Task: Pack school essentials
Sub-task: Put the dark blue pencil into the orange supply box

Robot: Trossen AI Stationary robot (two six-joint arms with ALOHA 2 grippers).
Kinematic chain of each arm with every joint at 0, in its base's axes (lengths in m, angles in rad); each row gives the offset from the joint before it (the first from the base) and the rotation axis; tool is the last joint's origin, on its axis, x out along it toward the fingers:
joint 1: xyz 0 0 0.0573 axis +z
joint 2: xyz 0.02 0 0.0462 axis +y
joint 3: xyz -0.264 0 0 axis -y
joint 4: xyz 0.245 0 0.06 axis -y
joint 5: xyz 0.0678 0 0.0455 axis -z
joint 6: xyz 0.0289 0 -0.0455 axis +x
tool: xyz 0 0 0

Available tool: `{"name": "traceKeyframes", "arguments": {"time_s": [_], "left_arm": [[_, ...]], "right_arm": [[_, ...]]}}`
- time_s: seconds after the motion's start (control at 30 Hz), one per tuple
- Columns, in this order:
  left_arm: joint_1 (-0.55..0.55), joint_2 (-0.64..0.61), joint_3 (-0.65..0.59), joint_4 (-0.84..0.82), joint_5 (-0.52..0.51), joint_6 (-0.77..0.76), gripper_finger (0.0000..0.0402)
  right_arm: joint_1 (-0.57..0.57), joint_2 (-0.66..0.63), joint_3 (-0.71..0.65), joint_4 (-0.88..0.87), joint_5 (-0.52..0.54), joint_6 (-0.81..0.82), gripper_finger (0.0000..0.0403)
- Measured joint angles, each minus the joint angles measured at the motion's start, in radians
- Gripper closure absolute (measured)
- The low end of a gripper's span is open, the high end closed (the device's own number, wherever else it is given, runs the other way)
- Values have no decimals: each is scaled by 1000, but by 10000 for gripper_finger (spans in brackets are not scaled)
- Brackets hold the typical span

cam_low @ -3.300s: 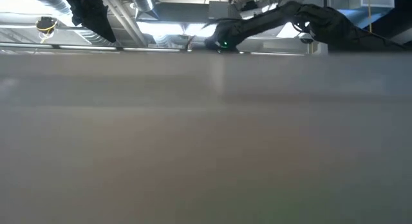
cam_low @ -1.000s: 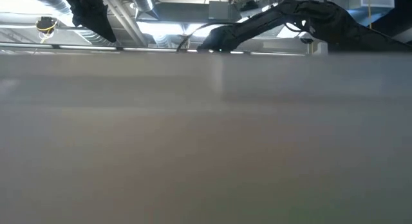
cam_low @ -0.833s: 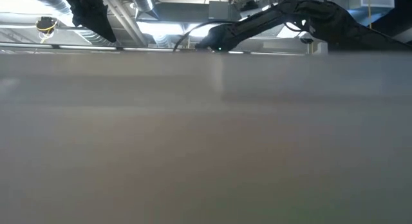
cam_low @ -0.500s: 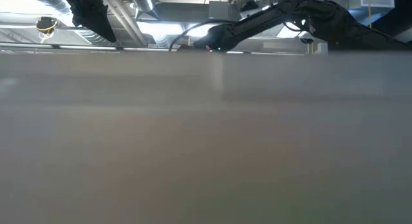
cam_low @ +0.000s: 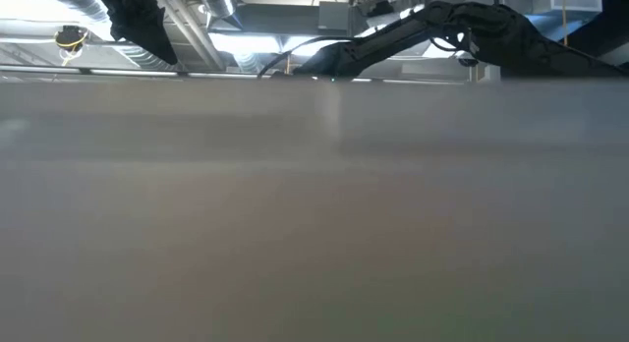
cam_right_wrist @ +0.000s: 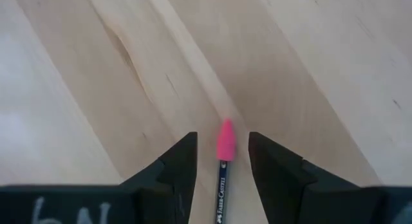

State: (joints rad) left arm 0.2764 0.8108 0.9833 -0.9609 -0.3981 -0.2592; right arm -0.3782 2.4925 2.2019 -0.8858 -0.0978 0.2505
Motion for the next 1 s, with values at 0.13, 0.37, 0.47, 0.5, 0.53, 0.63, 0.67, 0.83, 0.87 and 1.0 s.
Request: {"name": "traceKeyframes", "arguments": {"time_s": [0.13,0.37,0.47,0.5,0.53,0.63,0.67,0.83,0.87,1.0], "left_arm": [[0,0,0,0,0,0,401],[0,0,0,0,0,0,401],[0,0,0,0,0,0,401],[0,0,0,0,0,0,401],[0,0,0,0,0,0,401],[0,0,0,0,0,0,401],[0,0,0,0,0,0,401],[0,0,0,0,0,0,401],[0,0,0,0,0,0,401],[0,0,0,0,0,0,401]], "right_arm": [[3,10,0,0,10,-27,261],[10,13,0,4,44,-50,261],[10,13,0,4,44,-50,261],[12,13,0,4,44,-50,261],[13,13,0,4,44,-51,261],[19,13,0,4,54,-52,261],[22,13,0,4,58,-53,261],[35,26,0,-4,103,-87,261],[38,30,0,1,114,-100,261],[43,33,0,-2,150,-109,261]]}}
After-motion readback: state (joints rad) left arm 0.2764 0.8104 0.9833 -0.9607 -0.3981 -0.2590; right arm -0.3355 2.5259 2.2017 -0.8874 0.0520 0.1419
